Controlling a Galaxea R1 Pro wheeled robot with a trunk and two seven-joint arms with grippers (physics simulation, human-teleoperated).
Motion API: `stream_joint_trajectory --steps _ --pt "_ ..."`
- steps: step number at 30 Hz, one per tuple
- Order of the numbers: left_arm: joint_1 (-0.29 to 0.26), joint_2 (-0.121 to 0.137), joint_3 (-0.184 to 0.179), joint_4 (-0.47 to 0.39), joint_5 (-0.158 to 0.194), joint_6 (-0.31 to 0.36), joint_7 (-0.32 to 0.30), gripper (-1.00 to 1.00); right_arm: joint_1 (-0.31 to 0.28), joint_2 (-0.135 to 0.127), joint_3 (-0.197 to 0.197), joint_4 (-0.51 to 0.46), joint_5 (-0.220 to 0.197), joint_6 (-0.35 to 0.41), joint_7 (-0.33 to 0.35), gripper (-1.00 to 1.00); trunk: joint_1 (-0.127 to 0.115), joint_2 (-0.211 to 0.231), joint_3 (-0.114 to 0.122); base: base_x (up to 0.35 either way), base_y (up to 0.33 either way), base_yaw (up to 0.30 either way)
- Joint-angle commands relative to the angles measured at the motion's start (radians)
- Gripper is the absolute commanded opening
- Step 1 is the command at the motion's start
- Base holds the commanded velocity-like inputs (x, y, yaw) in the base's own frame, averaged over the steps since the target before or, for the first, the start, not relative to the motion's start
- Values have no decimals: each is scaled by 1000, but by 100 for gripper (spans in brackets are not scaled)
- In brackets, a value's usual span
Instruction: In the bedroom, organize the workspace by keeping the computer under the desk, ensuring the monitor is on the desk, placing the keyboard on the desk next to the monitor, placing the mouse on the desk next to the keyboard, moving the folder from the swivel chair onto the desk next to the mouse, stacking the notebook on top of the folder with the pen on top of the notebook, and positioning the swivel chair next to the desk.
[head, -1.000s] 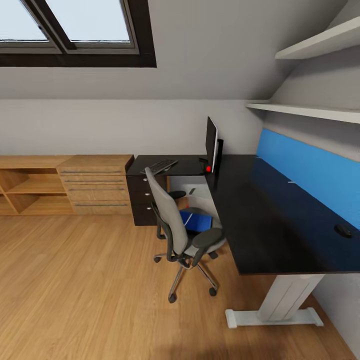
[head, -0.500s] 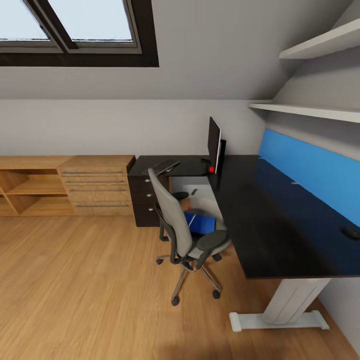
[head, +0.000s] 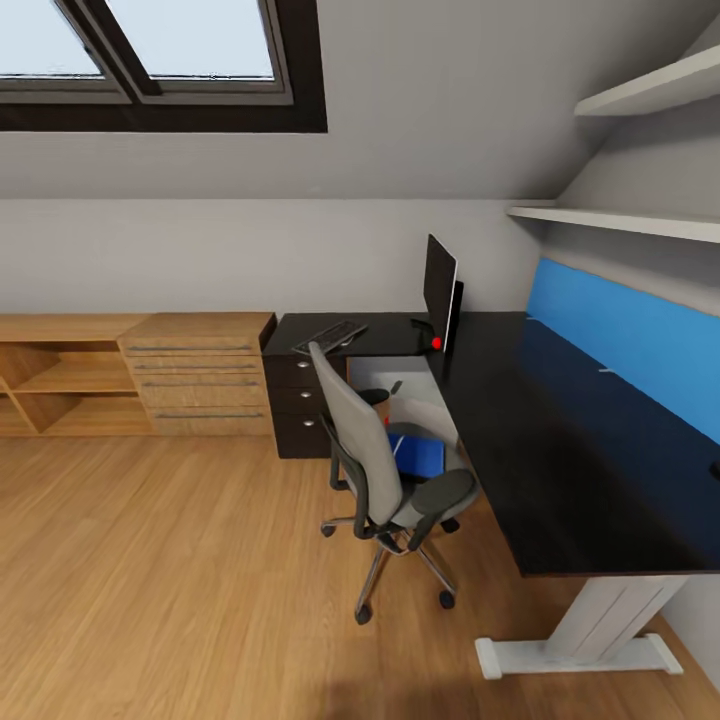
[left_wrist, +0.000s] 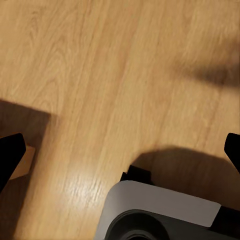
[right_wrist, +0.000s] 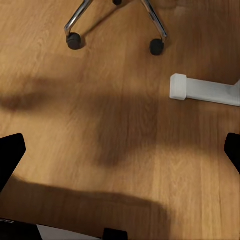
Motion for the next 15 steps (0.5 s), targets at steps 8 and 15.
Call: stream_joint_trajectory --steps 8,15 --pt "0 0 -3 0 10 -2 1 100 0 0 2 0 9 -1 -10 100 0 0 -1 5 7 0" --pt "0 0 -3 0 10 -2 1 100 0 0 2 -1 9 -1 -10 100 0 0 -1 1 70 0"
